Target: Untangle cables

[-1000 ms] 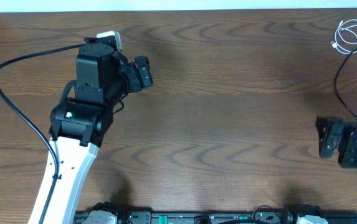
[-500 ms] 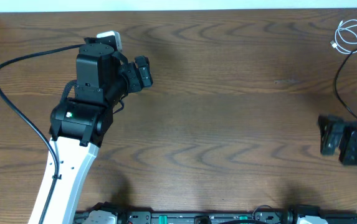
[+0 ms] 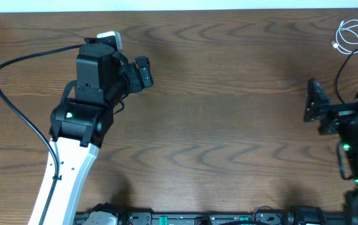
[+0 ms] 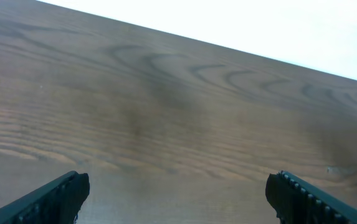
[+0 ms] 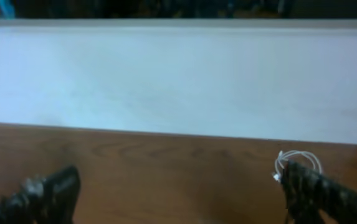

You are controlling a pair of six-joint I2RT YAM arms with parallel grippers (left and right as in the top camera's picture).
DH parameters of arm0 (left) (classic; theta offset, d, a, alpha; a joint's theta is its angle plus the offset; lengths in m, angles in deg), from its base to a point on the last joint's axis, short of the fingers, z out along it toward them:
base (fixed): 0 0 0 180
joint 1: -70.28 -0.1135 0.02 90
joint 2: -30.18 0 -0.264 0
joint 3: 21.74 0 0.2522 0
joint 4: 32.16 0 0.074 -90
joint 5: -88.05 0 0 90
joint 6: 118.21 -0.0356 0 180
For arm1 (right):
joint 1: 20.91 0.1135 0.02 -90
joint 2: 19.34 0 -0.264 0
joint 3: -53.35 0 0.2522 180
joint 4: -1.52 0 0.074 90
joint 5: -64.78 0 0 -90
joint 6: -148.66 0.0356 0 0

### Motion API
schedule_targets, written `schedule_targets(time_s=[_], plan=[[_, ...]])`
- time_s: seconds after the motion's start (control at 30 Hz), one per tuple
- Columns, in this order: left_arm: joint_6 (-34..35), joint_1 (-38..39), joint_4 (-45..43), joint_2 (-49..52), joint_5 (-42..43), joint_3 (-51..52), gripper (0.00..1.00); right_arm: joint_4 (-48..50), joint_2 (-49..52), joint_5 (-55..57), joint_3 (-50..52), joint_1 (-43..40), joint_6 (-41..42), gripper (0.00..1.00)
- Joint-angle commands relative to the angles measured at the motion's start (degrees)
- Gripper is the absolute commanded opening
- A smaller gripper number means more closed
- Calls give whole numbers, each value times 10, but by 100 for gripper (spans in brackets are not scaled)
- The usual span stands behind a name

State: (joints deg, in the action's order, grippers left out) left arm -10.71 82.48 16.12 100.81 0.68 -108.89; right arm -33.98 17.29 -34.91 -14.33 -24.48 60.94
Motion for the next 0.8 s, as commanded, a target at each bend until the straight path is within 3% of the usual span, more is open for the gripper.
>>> schedule_targets(time_s=[0.0,0.2,0.4,0.77], plan=[[-12,0,0,1,-7,-7,96,68,-46,3,108,4,62,99],[-12,0,0,1,-7,-7,96,188,-116,48,278,8,123,99],[-12,0,0,1,-8,-7,96,290,-174,52,414,11,129,99],[-12,0,0,1,-7,-7,96,309,-270,55,536,23,122,99]])
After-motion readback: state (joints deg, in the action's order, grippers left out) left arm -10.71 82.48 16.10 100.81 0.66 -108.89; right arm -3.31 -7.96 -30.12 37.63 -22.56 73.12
